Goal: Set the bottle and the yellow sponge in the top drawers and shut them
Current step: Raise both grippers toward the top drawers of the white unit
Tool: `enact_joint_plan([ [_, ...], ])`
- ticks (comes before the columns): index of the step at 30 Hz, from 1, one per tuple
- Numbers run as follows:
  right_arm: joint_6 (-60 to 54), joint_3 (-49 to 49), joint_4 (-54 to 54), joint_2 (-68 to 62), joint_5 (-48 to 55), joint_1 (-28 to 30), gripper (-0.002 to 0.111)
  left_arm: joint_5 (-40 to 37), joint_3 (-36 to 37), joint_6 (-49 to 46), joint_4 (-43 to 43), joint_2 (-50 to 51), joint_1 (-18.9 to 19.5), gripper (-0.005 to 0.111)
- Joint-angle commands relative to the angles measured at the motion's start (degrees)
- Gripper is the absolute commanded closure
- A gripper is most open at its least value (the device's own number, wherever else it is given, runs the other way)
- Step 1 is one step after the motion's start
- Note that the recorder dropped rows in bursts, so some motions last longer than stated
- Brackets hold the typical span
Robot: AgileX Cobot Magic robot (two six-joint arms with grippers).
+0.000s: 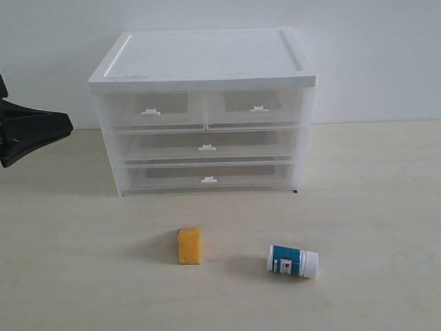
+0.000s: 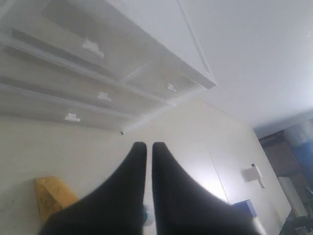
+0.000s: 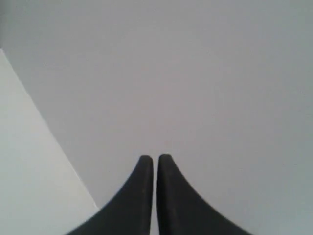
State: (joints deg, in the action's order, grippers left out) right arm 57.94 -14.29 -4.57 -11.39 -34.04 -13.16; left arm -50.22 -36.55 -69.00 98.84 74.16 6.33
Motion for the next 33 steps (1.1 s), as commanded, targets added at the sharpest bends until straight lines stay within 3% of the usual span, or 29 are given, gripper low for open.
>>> enact_joint_plan([
  [1, 25.1, -13.6, -26.3, -22.3, 0.1, 0.0, 0.108, -2.4, -1.6, -1.1, 1.1, 1.7, -0.2, 0.103],
  [3, 31.9, -16.5, -34.8, -38.9, -7.5, 0.0, 0.108, -2.7, -1.6, -1.2, 1.1, 2.8, -0.2, 0.103],
  [8, 35.3, -18.3, -33.5, -74.3, -30.0, 0.0, 0.108, -2.7, -5.3, -3.4, 1.1, 5.4, -0.2, 0.103],
  [12, 35.9, -23.4, -33.9, -89.2, -35.2, 0.0, 0.107, -1.6, -8.9, -5.7, 1.1, 8.9, -2.5, 0.103],
  [13, 35.8, -25.6, -34.6, -93.3, -35.9, 0.0, 0.102, -0.4, -10.4, -5.7, 1.1, 10.8, -4.2, 0.103],
  [19, 36.2, -30.4, -33.5, -99.6, -35.9, 0.0, 0.068, 5.1, -16.7, -7.6, 1.1, 19.3, -8.6, 0.103],
  [33, 34.5, -30.3, -36.1, -99.0, -35.9, 0.0, 0.068, 4.5, -24.1, -1.2, 1.1, 26.3, -8.8, 0.103],
])
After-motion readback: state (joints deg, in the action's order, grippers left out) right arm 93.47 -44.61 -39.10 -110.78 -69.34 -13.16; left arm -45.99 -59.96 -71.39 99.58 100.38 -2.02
